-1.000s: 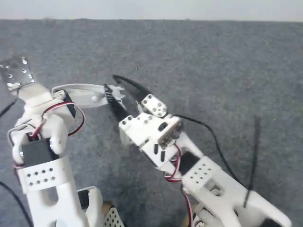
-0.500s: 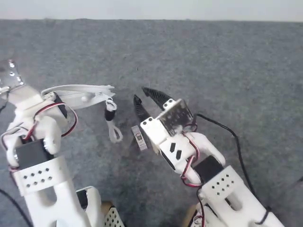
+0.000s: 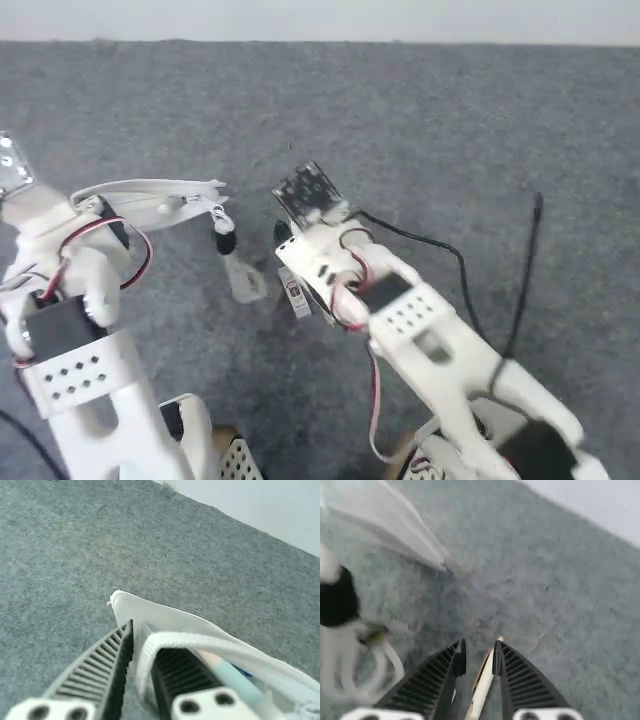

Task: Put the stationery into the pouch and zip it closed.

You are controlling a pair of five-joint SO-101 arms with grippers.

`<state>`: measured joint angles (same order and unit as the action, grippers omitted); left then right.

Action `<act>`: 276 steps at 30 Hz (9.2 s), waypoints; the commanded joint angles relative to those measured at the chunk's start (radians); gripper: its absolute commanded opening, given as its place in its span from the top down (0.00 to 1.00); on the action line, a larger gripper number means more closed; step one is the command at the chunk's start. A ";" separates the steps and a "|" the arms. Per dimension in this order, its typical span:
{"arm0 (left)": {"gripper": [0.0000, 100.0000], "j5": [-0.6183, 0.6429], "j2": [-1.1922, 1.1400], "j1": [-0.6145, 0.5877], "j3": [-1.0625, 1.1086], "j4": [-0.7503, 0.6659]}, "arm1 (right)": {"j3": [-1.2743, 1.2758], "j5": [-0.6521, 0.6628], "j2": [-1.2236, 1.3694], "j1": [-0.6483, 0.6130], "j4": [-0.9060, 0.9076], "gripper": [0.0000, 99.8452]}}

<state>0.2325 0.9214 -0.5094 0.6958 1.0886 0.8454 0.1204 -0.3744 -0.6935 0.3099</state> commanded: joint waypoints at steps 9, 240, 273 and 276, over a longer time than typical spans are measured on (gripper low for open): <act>0.99 0.017 0.017 -0.005 -0.008 -0.041 | -0.402 -0.014 0.371 0.013 0.294 0.91; 0.96 0.041 0.115 0.278 0.085 -0.055 | 0.562 0.054 -0.033 -0.243 -1.678 0.99; 0.96 0.041 0.115 0.236 0.087 -0.055 | 0.583 0.025 -0.613 -0.173 -0.863 0.99; 0.96 0.041 0.115 0.236 0.087 -0.055 | 0.572 -0.028 -0.763 -0.165 -0.679 0.99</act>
<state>0.2616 1.0196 -0.2685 0.8094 1.0595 1.4362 0.1465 -0.9697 -0.8669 -0.5263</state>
